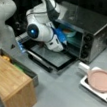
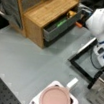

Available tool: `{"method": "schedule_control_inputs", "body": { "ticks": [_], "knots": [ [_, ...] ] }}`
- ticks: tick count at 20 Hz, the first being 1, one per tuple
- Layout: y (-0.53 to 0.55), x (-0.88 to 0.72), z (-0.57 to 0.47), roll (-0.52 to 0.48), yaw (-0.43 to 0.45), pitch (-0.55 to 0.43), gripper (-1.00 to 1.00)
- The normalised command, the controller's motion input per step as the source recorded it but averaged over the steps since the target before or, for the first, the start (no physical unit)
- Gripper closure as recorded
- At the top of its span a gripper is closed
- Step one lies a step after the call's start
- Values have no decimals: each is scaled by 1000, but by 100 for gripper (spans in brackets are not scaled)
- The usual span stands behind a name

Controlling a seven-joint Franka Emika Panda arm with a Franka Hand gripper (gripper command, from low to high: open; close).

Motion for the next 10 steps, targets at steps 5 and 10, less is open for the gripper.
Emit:
{"method": "schedule_control_inputs", "body": {
  "ticks": [5,10],
  "knots": [
    [-140,27,-43,43,-17,-66,100],
    [-156,-27,-30,39,27,-54,100]
  ]
}}
